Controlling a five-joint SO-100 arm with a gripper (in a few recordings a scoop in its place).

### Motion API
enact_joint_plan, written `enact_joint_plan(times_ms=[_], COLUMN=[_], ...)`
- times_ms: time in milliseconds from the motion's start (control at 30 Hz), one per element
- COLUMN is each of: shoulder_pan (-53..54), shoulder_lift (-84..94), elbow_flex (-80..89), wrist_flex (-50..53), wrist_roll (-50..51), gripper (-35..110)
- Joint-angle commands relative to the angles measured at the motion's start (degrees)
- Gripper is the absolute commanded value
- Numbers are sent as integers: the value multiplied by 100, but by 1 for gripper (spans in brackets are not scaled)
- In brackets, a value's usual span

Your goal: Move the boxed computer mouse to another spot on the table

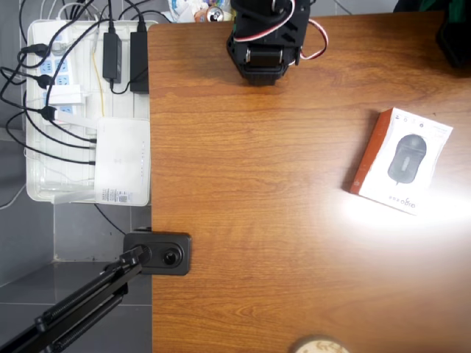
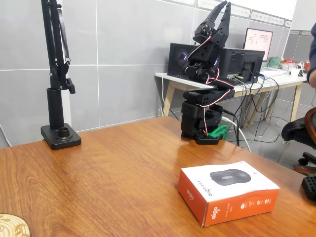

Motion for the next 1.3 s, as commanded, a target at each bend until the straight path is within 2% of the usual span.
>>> enact_joint_plan(times_ms=[0,533,900,967,1033,1100,1167,1200,1267], shoulder_pan=[18,18,18,0,-202,-721,-1477,-1969,-2777], shoulder_lift=[9,9,9,9,9,9,9,-185,-686], elbow_flex=[-26,-26,-26,-62,-519,-1371,-2470,-2918,-3560], wrist_flex=[26,26,290,1011,2294,4245,6759,7620,8543], wrist_roll=[-35,-229,176,519,1081,1846,2399,2795,3278], gripper=[0,1,0,0,0,0,0,0,0])
